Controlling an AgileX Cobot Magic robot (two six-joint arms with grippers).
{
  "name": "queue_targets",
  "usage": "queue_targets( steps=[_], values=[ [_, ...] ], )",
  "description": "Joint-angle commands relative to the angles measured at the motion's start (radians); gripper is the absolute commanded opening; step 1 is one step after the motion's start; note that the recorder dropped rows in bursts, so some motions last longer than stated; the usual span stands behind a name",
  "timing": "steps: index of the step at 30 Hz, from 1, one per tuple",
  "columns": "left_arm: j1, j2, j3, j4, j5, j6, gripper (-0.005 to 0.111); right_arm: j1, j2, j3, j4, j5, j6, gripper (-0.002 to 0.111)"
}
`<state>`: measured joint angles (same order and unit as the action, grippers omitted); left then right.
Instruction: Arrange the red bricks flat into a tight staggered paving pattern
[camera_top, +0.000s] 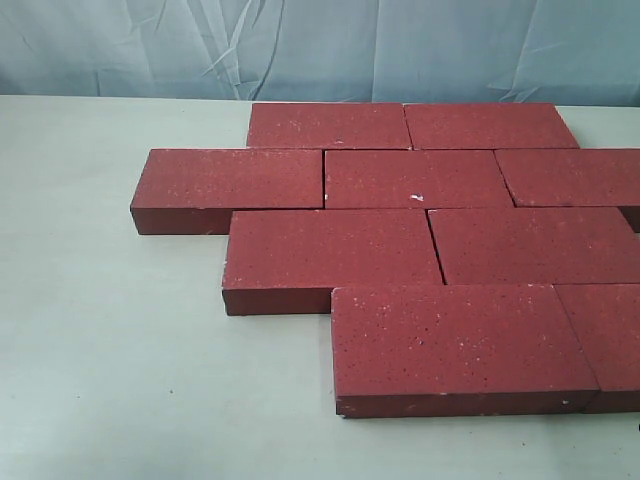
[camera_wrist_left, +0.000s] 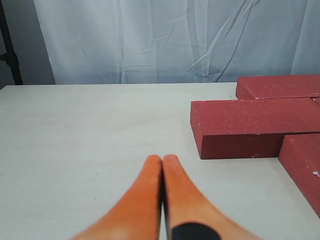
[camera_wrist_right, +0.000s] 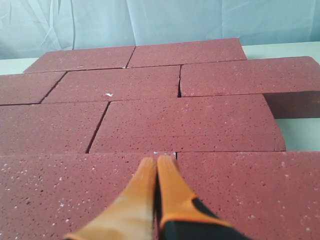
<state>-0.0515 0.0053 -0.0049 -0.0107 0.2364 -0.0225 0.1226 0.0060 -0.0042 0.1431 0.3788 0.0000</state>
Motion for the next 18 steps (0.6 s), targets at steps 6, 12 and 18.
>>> queue_targets(
  steps=[6, 12, 18],
  values=[
    [0.002, -0.005, 0.005, 0.011, -0.010, -0.005, 0.000, -0.006, -0.006, 0.004, 0.001, -0.008, 0.000, -0.001],
    [0.002, -0.005, 0.005, 0.011, -0.004, -0.003, 0.000, -0.006, -0.006, 0.004, 0.001, -0.008, 0.000, -0.001],
    [0.002, -0.005, 0.005, 0.011, -0.004, -0.003, 0.000, -0.006, -0.006, 0.004, 0.001, -0.008, 0.000, -0.001]
  ],
)
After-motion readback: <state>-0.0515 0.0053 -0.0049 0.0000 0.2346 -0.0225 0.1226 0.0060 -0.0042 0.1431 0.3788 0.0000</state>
